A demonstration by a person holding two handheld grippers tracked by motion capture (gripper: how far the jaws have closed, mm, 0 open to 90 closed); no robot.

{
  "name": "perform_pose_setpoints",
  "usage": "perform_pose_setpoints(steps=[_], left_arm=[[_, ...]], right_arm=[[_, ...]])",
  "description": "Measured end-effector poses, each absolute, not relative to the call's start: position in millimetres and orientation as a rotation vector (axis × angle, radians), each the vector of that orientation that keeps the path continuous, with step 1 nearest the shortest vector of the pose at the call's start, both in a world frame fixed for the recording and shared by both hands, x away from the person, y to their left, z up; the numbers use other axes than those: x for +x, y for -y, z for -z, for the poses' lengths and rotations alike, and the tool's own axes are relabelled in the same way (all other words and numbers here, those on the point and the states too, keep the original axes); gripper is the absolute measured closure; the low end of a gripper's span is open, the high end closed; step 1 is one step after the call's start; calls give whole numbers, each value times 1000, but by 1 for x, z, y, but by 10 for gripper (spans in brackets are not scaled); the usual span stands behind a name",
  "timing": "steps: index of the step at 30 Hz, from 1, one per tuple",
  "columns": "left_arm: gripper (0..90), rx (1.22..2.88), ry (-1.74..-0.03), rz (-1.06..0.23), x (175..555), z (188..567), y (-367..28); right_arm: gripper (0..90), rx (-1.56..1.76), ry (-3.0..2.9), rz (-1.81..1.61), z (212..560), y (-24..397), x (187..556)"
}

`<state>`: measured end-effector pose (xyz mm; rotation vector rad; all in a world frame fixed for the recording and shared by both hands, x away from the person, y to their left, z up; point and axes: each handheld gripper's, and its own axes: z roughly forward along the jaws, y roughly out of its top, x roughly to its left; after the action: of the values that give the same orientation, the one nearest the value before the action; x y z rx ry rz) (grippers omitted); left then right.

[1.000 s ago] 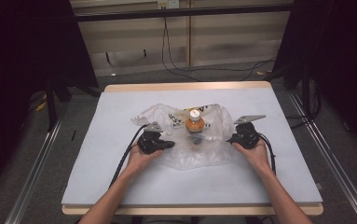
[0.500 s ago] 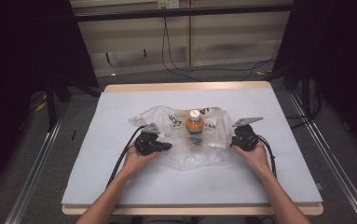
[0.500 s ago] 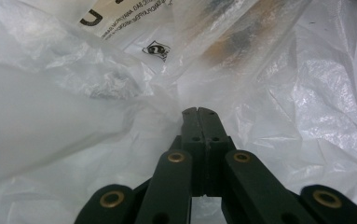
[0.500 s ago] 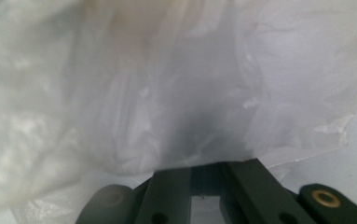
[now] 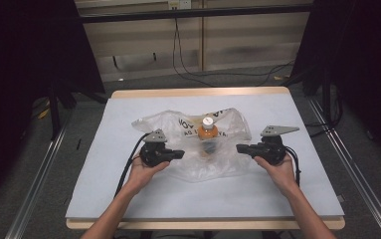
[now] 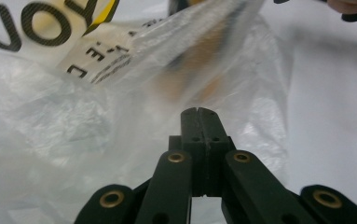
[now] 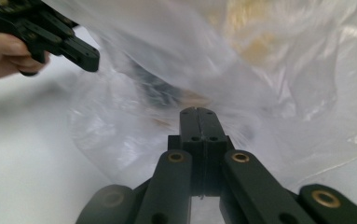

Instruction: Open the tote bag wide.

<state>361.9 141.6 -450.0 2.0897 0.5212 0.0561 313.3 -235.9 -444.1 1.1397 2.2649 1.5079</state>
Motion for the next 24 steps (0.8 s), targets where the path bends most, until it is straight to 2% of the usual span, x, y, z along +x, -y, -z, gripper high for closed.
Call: perform_pose_setpoints(steps=[9, 24], left_arm=[[900, 2017, -493, -68, 358, 434, -143], [900, 1977, -477, -88, 373, 411, -130]], right_arm=[[900, 1136, -2160, -1564, 422, 263, 291], [900, 1065, -2038, -1644, 376, 267, 312]])
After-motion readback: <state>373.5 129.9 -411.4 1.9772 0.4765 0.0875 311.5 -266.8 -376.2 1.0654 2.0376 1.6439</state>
